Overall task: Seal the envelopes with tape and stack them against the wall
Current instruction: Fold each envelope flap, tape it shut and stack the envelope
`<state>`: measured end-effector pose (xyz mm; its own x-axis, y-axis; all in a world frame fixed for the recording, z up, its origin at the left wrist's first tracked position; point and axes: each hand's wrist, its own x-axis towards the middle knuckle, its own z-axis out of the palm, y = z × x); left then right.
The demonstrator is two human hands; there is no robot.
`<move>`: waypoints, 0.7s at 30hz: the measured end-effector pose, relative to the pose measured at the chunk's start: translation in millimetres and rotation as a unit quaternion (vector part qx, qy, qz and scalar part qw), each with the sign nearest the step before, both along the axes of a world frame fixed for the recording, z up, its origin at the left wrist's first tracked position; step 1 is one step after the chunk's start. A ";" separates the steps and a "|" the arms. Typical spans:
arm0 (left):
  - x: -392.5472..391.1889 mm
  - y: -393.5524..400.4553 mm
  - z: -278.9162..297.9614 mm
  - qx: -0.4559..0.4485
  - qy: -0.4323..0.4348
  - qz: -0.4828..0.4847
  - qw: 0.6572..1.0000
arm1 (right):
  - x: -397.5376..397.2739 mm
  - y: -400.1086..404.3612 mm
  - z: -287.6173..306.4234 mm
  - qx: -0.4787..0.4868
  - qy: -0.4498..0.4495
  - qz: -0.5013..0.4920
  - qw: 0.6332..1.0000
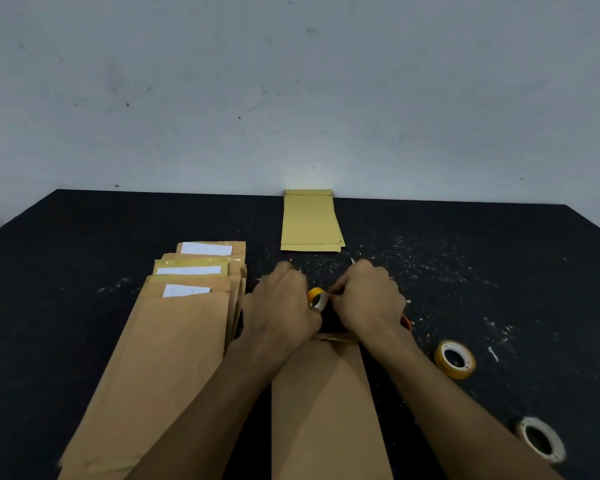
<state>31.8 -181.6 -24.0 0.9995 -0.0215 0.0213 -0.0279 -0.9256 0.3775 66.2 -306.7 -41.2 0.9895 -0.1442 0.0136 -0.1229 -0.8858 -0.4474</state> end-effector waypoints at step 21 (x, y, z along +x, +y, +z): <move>-42.5 34.1 31.5 -0.715 -0.063 -0.038 0.695 | -52.5 -4.0 47.4 0.470 -0.031 0.087 0.878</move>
